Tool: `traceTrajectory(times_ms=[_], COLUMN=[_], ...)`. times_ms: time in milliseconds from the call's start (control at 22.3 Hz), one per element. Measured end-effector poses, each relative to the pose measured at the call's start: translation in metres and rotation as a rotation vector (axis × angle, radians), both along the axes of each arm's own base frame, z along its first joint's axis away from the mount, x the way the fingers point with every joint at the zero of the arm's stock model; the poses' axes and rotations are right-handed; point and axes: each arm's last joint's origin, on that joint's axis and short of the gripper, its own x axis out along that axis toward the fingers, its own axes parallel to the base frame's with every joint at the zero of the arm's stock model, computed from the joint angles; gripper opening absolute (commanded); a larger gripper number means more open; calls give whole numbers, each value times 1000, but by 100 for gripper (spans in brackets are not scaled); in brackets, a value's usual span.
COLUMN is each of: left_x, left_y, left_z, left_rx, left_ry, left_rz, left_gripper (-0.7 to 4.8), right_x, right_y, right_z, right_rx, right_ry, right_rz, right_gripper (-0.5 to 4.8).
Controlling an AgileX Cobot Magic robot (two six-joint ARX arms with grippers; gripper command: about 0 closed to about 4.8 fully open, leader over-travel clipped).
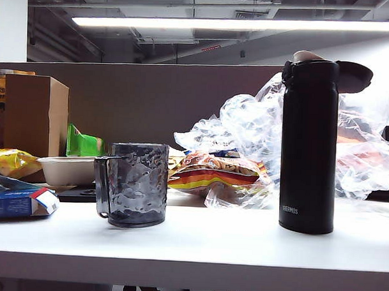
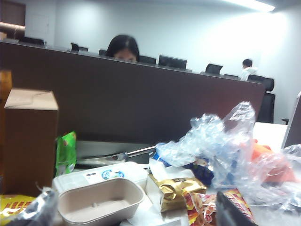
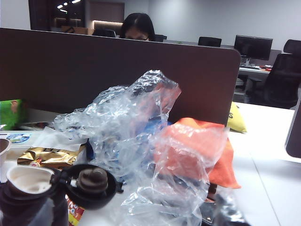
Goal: Pick up the black thermos, pour some water into the cup, then place the black thermos back on the table.
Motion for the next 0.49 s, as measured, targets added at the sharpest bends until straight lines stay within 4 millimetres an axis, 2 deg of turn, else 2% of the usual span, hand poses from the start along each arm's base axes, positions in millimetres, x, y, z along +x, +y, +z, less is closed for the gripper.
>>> traceTrajectory(times_ms=[179,268,358,492], left_x=[13,22,31,43], left_y=[-5,-11,-18,-36], left_z=[13,28,35,36], left_rx=[15,22,30,67], left_ry=[116,132,166,227], left_rz=[-74,-132,-193,-324], left_gripper=[479,479,479,479], right_x=[15,19,26,32], right_y=[4,7,12,22], right_z=[29,43,41,28], right_rx=[-21,-22,-22,-30], right_ry=[36,16,34,153], right_rz=[117,147,181,256], right_gripper=[479,479,479,479])
